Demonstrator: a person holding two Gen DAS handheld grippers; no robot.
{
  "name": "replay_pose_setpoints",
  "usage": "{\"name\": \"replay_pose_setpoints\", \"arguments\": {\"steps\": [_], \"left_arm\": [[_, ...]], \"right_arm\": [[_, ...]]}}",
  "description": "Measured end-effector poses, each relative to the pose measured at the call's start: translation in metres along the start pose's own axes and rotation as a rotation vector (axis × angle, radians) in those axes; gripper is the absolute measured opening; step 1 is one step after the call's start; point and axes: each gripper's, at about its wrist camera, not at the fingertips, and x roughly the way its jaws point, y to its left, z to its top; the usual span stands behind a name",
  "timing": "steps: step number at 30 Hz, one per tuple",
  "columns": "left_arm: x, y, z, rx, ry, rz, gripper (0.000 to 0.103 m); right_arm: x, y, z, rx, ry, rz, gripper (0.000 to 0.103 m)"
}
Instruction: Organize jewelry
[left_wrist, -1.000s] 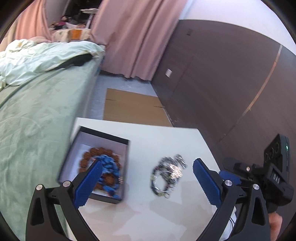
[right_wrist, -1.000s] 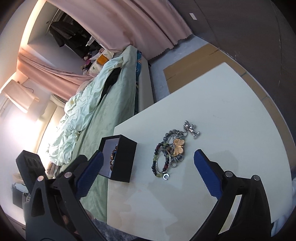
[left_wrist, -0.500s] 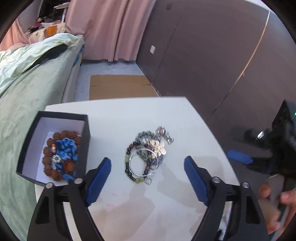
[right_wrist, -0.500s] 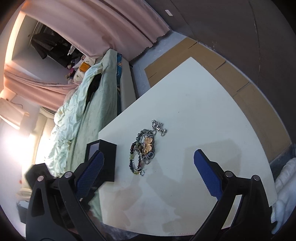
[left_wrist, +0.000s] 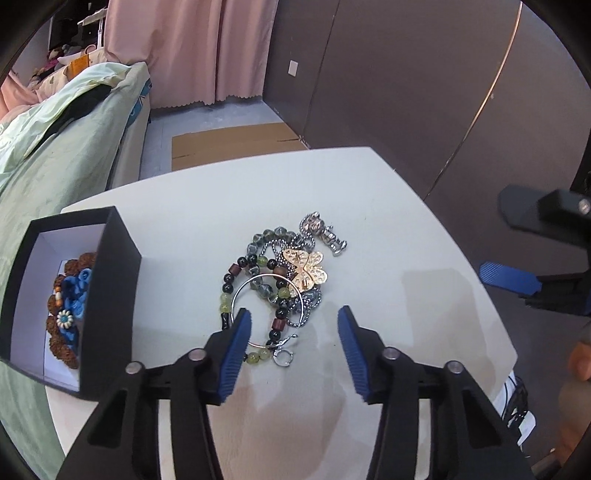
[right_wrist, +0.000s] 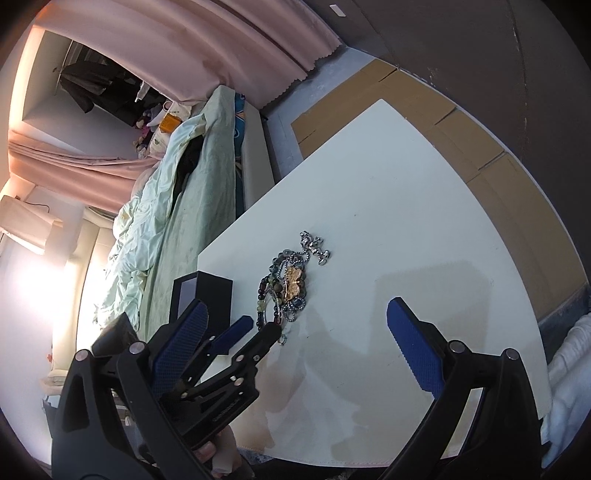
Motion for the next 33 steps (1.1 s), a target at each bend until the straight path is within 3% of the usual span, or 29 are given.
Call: {"name": "replay_pose_setpoints", "arguments": {"steps": [6, 11, 14, 23, 27, 33], "left_arm": [[0.018, -0.006, -0.001, 0.049, 0.025, 0.059, 0.039], [0.022, -0.005, -0.002, 0.053, 0.038, 0.072, 0.012], [0.013, -0.001, 0.001, 0.045, 0.015, 0.068, 0.006], [-0.017, 0.016, 0.009, -0.015, -0.047, 0.034, 0.003], [-0.033, 0.027, 0.011, -0.06, -0.08, 0.001, 0.003], [-0.056, 0.038, 0.015, -0.094, -0.131, -0.028, 0.003]], "right_arm": [[0.001, 0.0, 0.003, -0.005, 0.006, -0.004, 0.097], [0.005, 0.002, 0.003, -0.014, 0.016, -0.011, 0.097], [0.006, 0.003, 0.003, -0.019, 0.019, -0.014, 0.097], [0.017, 0.007, 0.0, -0.035, 0.037, -0.021, 0.096], [0.028, 0.007, -0.001, -0.028, 0.067, -0.012, 0.08], [0.045, 0.01, -0.002, -0.032, 0.094, -0.012, 0.068]]}}
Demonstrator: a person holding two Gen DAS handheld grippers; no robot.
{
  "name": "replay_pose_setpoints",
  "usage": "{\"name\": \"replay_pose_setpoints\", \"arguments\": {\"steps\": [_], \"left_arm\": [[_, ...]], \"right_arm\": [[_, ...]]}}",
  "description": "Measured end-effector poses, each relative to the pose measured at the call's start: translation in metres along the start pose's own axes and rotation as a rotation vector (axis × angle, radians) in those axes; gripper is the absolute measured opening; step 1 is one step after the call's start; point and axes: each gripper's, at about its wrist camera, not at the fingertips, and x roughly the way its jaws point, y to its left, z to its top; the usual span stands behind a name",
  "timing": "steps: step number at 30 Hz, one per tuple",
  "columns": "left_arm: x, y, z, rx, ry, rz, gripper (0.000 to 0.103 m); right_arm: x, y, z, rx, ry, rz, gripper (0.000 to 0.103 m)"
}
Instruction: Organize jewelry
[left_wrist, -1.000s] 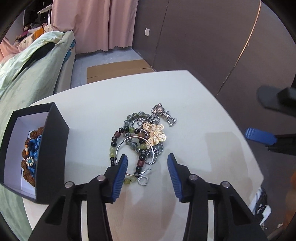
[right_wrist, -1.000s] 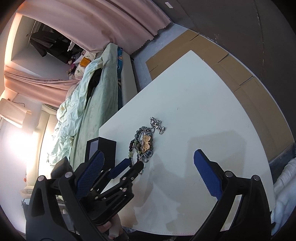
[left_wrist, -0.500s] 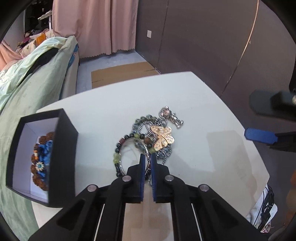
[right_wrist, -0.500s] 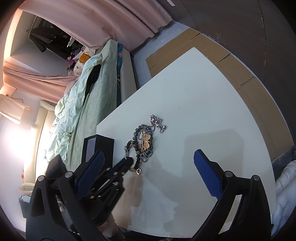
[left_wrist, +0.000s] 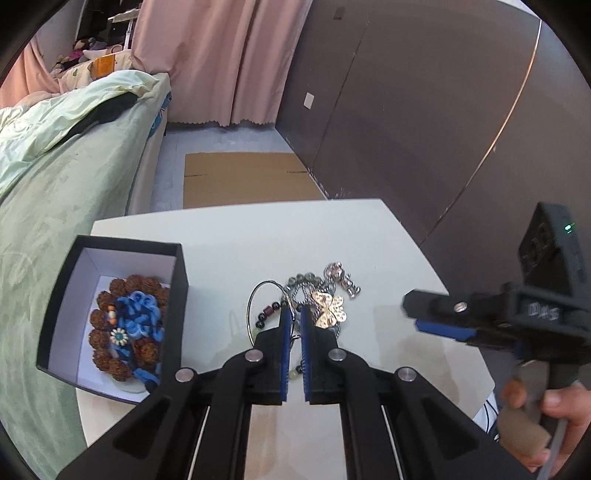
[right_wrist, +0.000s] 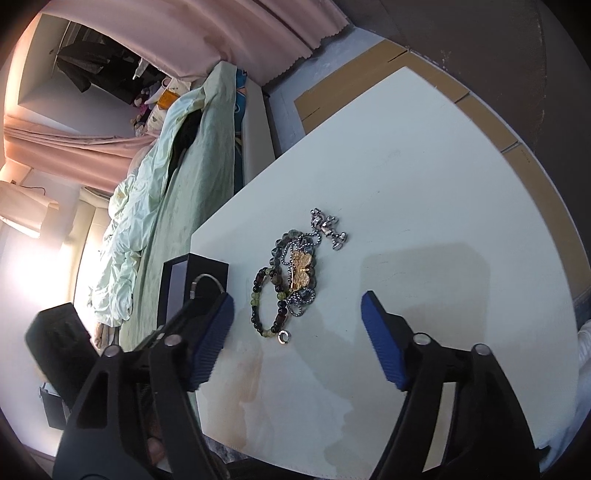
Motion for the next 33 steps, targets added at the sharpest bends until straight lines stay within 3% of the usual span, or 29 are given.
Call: {"name": "replay_pose_setpoints", "arguments": {"steps": [13, 21, 27, 30, 32, 33], "left_arm": [[-0.025, 0.018, 0.009, -0.044, -0.051, -0.026, 0.003], [-0.033, 0.035, 0.017, -0.079, -0.068, -0.023, 0.003], [-0.037, 0.048, 0.022, -0.106, -0.074, -0.007, 0.003], [-0.038, 0.051, 0.023, -0.11, -0.074, -0.001, 0.003], [-0.04, 0.052, 0.022, -0.113, -0.076, 0.001, 0.003], [-0.04, 0.052, 0.021, -0.114, -0.077, 0.002, 0.003]], "right_arm": [[0.043, 0.006, 0.008, -0.003, 0.035, -0.046, 0.044], [0.062, 0.008, 0.013, -0.017, 0.053, -0.094, 0.042], [0.07, 0.011, 0.014, -0.036, 0.071, -0.132, 0.018], [0.067, 0.012, 0.013, -0.036, 0.062, -0.132, 0.016], [0.062, 0.013, 0.014, -0.039, 0.05, -0.121, 0.006], [0.06, 0.013, 0.014, -0.039, 0.048, -0.113, 0.006]]}}
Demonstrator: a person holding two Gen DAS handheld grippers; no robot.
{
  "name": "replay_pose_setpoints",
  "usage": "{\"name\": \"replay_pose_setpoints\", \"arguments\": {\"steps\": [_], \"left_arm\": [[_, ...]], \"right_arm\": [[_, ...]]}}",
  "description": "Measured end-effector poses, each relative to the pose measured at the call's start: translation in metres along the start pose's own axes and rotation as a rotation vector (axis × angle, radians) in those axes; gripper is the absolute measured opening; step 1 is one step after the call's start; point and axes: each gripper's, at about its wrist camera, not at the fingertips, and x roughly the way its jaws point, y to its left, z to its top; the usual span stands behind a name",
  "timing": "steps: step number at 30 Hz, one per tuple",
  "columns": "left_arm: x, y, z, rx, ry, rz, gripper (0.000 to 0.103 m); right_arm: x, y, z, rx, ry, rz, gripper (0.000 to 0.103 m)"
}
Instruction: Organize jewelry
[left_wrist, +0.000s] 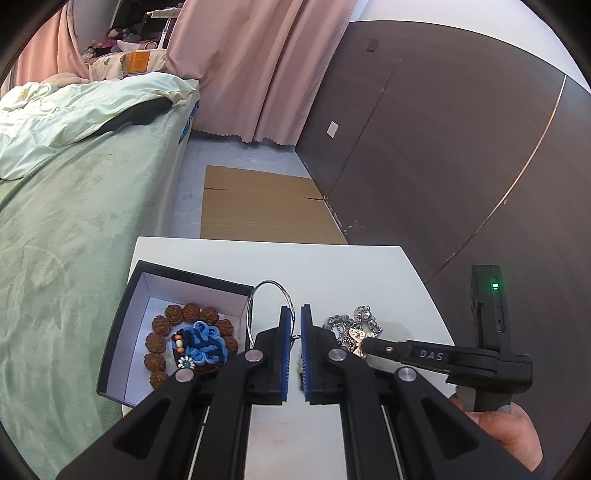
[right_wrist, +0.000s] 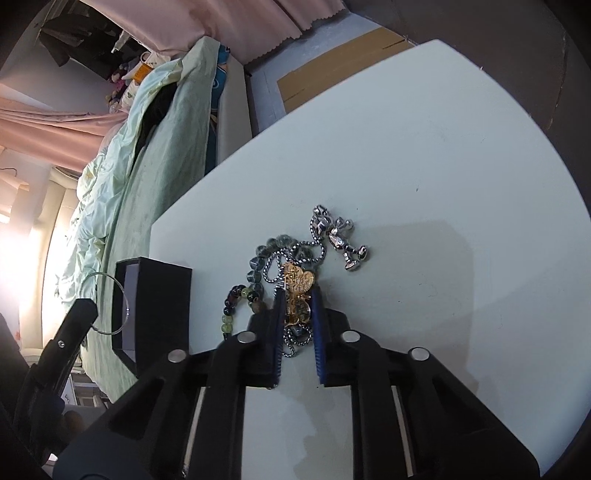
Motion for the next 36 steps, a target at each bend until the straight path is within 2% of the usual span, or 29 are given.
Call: {"name": "replay_pose_setpoints", "arguments": {"steps": [7, 13, 20, 27, 28, 30, 31, 32, 33, 36], "left_arm": [[-0.009, 0.007, -0.001, -0.017, -0.014, 0.014, 0.003], [-0.018, 0.018, -0.003, -0.038, -0.027, 0.035, 0.003], [-0.025, 0.029, -0.003, -0.059, -0.036, 0.059, 0.003], [-0.023, 0.035, -0.003, -0.078, -0.018, 0.051, 0.004], [-0.022, 0.036, -0.003, -0.084, -0.011, 0.052, 0.008], [-0.021, 0.039, -0.003, -0.097, -0.004, 0.055, 0.039], [-0.024, 0.039, -0.002, -0.103, -0.024, 0.063, 0.069], [-0.029, 0.039, -0.002, -0.104, -0.052, 0.066, 0.078], [-0.034, 0.038, -0.001, -0.099, -0.082, 0.065, 0.078], [-0.037, 0.038, 0.001, -0.096, -0.084, 0.051, 0.078]], "right_arm": [[-0.014, -0.001, -0.004, -0.002, -0.031, 0.019, 0.005], [-0.032, 0.0, -0.009, 0.011, -0.067, 0.07, 0.005], [-0.055, 0.001, -0.015, 0.032, -0.084, 0.23, 0.005], [-0.065, 0.011, -0.018, 0.017, -0.087, 0.313, 0.005], [-0.067, 0.013, -0.018, 0.011, -0.089, 0.317, 0.005], [-0.068, 0.02, -0.018, -0.005, -0.097, 0.333, 0.005], [-0.069, 0.026, -0.018, -0.022, -0.1, 0.345, 0.005], [-0.069, 0.031, -0.019, -0.034, -0.095, 0.362, 0.005], [-0.068, 0.036, -0.02, -0.045, -0.08, 0.396, 0.005], [-0.062, 0.05, -0.023, -0.059, -0.04, 0.471, 0.005]]}}
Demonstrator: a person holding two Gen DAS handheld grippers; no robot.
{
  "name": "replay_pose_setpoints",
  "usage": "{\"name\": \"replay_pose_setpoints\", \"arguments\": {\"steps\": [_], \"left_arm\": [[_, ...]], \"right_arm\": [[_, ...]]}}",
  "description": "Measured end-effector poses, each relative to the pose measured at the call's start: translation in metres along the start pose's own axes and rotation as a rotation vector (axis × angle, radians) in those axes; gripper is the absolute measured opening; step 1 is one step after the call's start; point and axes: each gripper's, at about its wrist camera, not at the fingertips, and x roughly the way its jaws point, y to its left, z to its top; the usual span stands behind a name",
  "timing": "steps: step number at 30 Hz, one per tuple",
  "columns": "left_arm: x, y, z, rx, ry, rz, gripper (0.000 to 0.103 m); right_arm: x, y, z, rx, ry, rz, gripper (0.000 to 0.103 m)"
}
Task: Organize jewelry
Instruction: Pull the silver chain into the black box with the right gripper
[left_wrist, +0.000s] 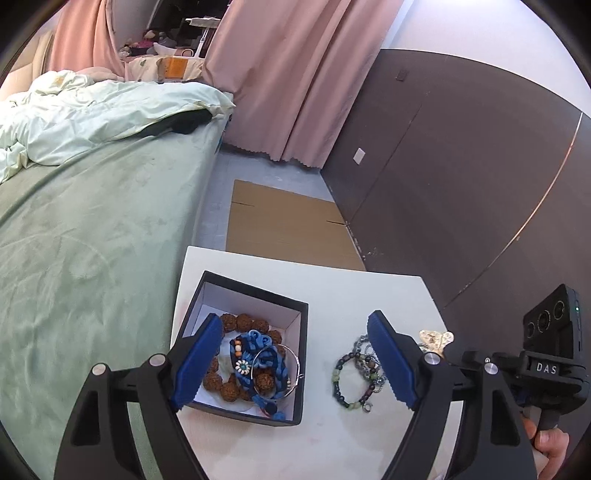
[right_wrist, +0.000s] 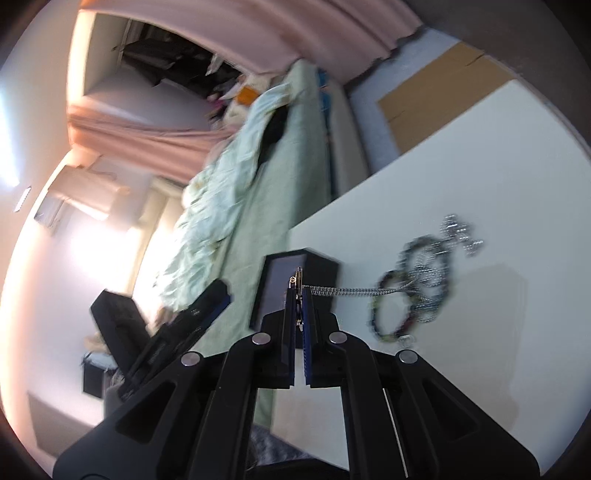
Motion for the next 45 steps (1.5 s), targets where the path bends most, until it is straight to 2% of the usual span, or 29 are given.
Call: {"name": "replay_pose_setpoints", "arguments": {"steps": [7, 16, 22, 25, 29, 35, 42, 44, 45], "left_arm": [[0.0, 0.0, 0.001, 0.005, 0.014, -0.031, 0.078], [0.0, -0.002, -0.001, 0.021, 0.042, -0.108, 0.078], [-0.004, 0.017, 0.002, -0.017, 0.048, -0.11, 0.079], [-0.012, 0.028, 0.005, -0.023, 0.032, -0.066, 0.077], [-0.023, 0.051, 0.01, -0.084, 0.011, -0.058, 0.077], [-0.032, 0.069, 0.013, -0.108, 0.002, -0.04, 0.077], [-0.035, 0.078, 0.015, -0.14, -0.004, -0.026, 0.077], [-0.035, 0.079, 0.016, -0.141, -0.004, -0.027, 0.077], [-0.035, 0.079, 0.016, -0.14, -0.004, -0.026, 0.077]], "right_arm": [[0.026, 0.011, -0.003, 0.037, 0.039, 0.091, 0.005], [0.037, 0.02, -0.003, 0.05, 0.04, 0.173, 0.005], [0.053, 0.026, -0.003, 0.052, 0.063, 0.199, 0.005], [0.058, 0.03, -0.004, 0.046, 0.063, 0.211, 0.005], [0.063, 0.032, -0.006, 0.049, 0.064, 0.218, 0.005], [0.08, 0.036, -0.009, 0.051, 0.077, 0.226, 0.005], [0.108, 0.033, -0.016, 0.048, 0.089, 0.126, 0.005], [0.116, 0.034, -0.017, 0.048, 0.103, 0.123, 0.006], [0.119, 0.034, -0.017, 0.05, 0.115, 0.133, 0.013]]}}
